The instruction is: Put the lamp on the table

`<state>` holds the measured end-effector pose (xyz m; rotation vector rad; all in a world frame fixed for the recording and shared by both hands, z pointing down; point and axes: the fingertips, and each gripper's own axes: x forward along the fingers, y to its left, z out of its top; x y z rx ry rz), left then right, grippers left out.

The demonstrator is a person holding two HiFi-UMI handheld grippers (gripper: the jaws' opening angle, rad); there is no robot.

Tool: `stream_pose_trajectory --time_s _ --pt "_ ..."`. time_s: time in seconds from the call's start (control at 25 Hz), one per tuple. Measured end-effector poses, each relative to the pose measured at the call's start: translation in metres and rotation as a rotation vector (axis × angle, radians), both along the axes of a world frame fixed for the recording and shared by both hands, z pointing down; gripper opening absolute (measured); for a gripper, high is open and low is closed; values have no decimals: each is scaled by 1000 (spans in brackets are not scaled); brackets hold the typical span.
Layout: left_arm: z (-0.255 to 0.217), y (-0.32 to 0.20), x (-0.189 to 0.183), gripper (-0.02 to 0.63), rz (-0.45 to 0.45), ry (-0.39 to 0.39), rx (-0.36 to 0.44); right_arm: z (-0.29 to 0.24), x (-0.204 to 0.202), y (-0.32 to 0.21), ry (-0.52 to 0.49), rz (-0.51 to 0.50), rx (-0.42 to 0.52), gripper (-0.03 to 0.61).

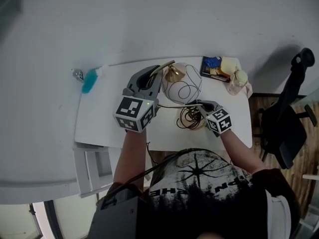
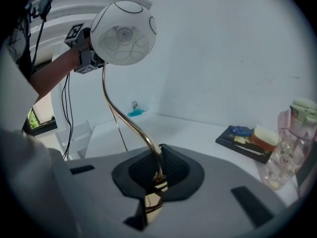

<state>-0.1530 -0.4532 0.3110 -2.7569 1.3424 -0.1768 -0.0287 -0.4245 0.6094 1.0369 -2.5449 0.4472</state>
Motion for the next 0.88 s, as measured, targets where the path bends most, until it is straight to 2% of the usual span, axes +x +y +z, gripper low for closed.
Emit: stream_pose_trajectory --time_s 0.24,0.88 --pt "3 -31 -8 17 58 -4 -3 4 -11 -28 -4 70 -4 21" --pt "17 -82 8 17 191 -31 -34 25 -14 -79 15 182 -33 21"
